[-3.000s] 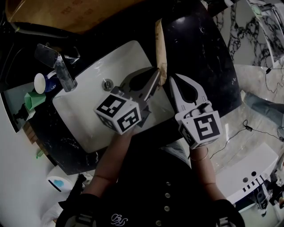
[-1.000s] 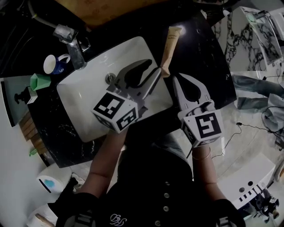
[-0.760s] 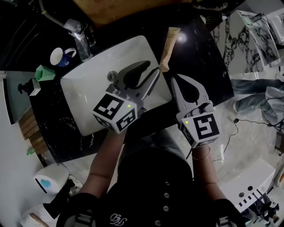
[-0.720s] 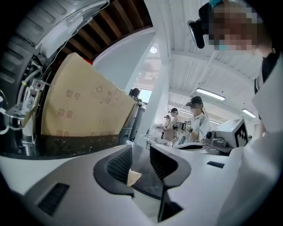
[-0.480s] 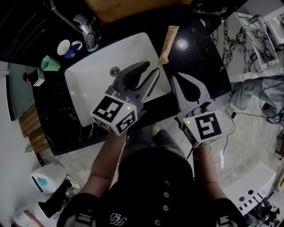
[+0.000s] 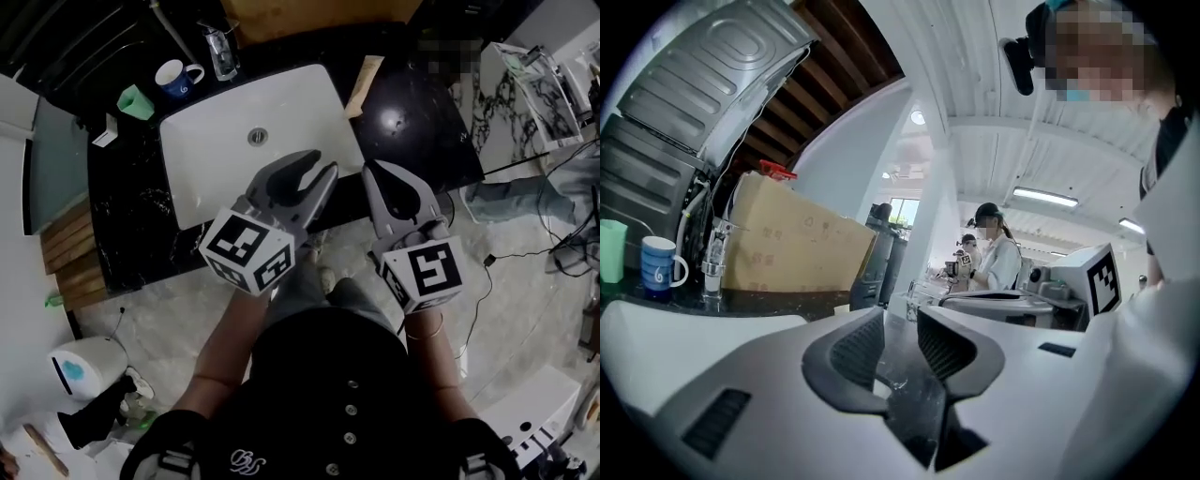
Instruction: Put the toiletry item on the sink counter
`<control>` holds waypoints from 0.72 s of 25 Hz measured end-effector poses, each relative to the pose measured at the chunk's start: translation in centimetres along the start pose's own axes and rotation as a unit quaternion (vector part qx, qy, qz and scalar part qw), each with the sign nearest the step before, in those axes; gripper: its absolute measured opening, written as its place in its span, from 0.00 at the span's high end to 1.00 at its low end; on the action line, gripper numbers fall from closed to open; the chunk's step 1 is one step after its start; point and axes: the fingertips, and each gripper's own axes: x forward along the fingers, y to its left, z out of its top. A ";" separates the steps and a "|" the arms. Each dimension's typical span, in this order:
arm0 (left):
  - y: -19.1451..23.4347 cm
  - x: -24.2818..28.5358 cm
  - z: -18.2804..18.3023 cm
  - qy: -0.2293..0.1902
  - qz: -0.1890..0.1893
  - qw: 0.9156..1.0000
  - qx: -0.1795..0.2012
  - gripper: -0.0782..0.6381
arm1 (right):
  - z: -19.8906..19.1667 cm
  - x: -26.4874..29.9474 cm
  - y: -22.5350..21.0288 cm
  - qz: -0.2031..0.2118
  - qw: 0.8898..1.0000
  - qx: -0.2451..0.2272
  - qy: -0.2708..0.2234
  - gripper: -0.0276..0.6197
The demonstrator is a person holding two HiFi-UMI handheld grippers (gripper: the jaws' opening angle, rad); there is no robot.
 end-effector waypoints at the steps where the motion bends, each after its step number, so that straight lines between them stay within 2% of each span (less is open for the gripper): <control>1: -0.5 -0.5 -0.3 0.003 0.000 1.000 0.002 0.73 | 0.1 -0.5 0.3 -0.001 1.000 -0.003 -0.003 0.95; 10: -3.2 -3.7 -1.4 0.007 0.009 1.000 0.008 0.76 | 0.5 -3.5 3.7 0.009 1.000 -0.011 -0.022 0.95; 15: -4.1 -4.9 -1.7 0.004 0.011 1.000 0.009 0.79 | -1.1 -4.8 5.0 0.014 0.999 -0.016 0.029 0.95; 18: -4.8 -5.5 -2.3 0.004 0.010 1.000 0.007 0.79 | -0.8 -5.0 5.7 0.024 1.000 -0.013 0.004 0.95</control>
